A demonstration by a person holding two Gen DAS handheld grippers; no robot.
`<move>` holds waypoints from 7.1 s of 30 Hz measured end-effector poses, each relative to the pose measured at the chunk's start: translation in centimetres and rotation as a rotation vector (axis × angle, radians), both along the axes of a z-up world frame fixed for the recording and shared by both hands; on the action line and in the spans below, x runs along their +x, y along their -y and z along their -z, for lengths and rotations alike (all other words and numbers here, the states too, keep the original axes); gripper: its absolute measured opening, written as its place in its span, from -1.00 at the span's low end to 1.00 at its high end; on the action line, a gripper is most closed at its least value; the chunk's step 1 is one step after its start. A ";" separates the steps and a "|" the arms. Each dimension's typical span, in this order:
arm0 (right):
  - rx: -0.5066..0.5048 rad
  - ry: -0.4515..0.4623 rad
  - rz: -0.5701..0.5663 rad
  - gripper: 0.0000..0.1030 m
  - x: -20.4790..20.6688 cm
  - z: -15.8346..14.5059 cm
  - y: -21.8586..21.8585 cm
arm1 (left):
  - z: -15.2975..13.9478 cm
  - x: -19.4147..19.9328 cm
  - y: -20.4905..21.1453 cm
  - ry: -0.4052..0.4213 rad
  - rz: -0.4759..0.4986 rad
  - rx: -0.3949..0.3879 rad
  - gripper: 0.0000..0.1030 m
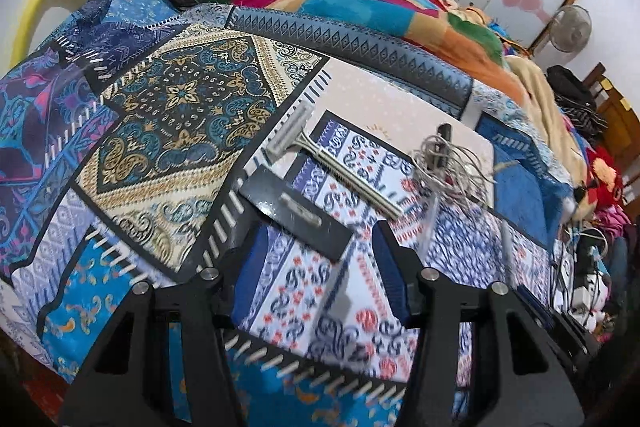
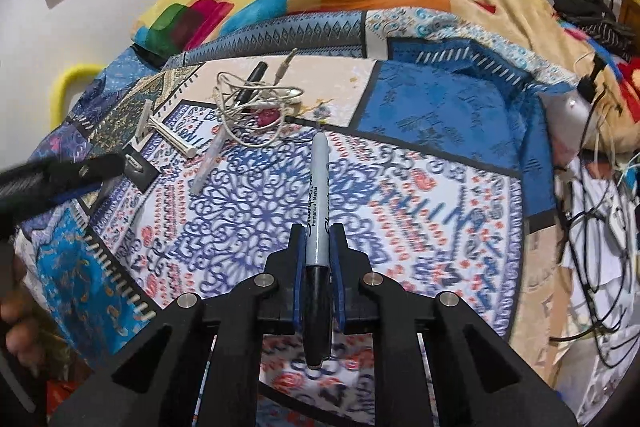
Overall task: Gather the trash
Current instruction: 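Grasp the black Sharpie with the right tool while the left tool grasps the black clip, then carry the Sharpie and black clip over the white floor bin, then open the right tool over the bin while the left tool releases the clip, then move both open tools back over the items on the bed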
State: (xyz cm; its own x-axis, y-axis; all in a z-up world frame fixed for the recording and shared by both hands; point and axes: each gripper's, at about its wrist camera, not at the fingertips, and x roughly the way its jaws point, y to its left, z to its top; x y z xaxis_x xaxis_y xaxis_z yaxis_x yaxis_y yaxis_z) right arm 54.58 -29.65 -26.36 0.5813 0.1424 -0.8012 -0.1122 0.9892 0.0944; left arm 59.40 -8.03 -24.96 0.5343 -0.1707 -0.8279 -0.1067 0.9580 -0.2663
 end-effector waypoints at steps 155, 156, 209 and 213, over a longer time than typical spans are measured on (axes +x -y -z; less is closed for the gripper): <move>-0.043 -0.290 -0.688 -0.21 -20.8 0.4 -35.4 | 4.0 -36.7 -28.3 -0.214 -0.296 0.032 -0.38; -0.040 -0.284 -0.687 -0.21 -20.9 0.1 -35.3 | 3.5 -36.9 -28.1 -0.205 -0.295 0.041 -0.38; 0.005 0.366 -0.146 0.43 -18.5 -18.7 -3.3 | -18.4 -27.9 -2.6 0.320 0.021 0.189 0.31; -0.033 0.325 -0.111 0.43 -16.3 -17.3 -1.9 | -16.7 -24.5 -2.0 0.274 0.038 0.167 0.34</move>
